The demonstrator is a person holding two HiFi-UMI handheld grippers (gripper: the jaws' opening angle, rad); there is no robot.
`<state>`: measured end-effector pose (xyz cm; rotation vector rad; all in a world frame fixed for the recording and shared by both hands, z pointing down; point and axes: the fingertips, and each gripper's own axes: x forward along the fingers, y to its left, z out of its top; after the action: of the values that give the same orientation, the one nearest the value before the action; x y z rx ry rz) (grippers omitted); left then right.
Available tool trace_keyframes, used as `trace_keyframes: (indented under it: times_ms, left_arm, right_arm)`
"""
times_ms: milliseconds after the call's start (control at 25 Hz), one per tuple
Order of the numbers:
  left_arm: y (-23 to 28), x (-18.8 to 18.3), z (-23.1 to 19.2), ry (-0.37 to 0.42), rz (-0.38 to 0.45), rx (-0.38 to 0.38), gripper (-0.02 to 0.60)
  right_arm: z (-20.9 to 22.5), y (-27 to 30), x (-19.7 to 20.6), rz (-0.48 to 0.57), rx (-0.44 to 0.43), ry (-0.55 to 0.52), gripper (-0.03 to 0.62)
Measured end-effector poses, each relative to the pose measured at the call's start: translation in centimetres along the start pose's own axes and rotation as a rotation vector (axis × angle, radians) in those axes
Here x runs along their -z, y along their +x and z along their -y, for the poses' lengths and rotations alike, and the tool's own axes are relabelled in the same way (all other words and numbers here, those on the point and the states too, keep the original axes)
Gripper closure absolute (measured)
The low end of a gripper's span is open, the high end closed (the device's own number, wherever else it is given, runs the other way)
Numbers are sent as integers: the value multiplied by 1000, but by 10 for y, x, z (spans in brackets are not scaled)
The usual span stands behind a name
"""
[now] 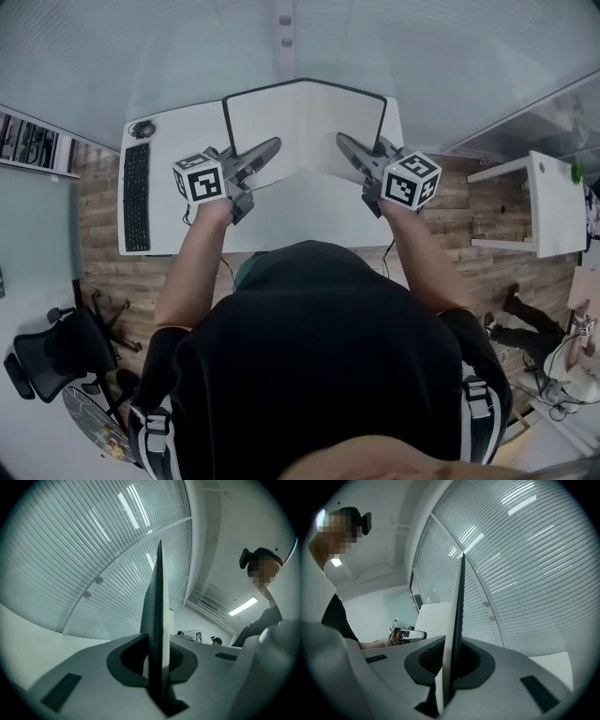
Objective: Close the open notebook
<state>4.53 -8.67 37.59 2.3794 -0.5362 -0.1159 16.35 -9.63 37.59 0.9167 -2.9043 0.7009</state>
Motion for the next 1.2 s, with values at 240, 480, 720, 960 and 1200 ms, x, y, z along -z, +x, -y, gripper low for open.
trace_keyframes:
  times_ms: [240,480,720,960,1200]
  left_arm:
    - [-5,-6,-19,-20,-14,0,533]
    - [-10,-21,-37,-18,-27,-5,532]
    - [-12,-23,-55,-37,-36,-11,532]
    - [-20,-24,-78,-66,-46,-30,532]
    - [-27,-24,-103,-90,-48,-52,532]
  right_arm:
    - [5,18,2,-8,9,13,534]
    - [12,39,-2,-2,10,17,533]
    - [19,56,2,-9,26,36,534]
    - [28,78,11,-33,24,58,533]
    - [36,102,19,-53,35,71,534]
